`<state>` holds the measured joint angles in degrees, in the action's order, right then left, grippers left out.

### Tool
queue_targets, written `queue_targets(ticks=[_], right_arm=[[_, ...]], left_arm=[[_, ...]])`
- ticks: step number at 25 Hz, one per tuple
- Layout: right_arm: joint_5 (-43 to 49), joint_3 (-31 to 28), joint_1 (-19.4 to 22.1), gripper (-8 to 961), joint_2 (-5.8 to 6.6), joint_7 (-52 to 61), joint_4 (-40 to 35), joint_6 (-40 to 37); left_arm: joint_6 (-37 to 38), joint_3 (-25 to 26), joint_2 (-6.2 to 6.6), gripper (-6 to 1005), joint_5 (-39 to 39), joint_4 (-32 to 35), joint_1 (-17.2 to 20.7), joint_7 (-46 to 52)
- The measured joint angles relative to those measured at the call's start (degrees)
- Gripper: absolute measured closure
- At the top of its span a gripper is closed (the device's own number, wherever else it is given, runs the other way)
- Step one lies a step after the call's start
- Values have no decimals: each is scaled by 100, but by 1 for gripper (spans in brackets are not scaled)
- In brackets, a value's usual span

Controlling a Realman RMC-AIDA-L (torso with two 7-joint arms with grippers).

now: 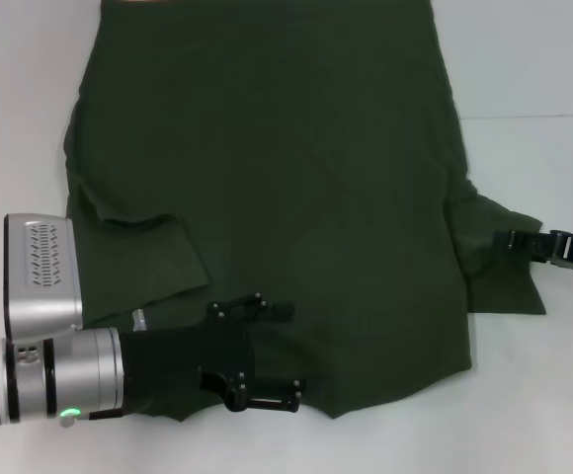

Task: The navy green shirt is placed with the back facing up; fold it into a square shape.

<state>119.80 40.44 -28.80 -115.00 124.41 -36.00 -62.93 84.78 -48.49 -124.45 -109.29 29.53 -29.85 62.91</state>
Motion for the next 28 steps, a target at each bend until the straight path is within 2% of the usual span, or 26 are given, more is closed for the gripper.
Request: queue_targets(ticks=[7,15,23,28], right_arm=[[-49,-80,-57,153,-72,-165,80,158],[-54,-176,-62,153,-52,-208,62,207],[-60,-187,-70,154,-188,-401,115,328],[-70,-229,8,154,-185,-396,118,128]], left_arm=[[-52,-1,0,50,-12,0,-3,18],[-52,-2,0,50,-15,1,-3,27],[-58,-5,0,49,-11,-7,-3,30],[-56,-3,0,49,-11,-9,3,40]])
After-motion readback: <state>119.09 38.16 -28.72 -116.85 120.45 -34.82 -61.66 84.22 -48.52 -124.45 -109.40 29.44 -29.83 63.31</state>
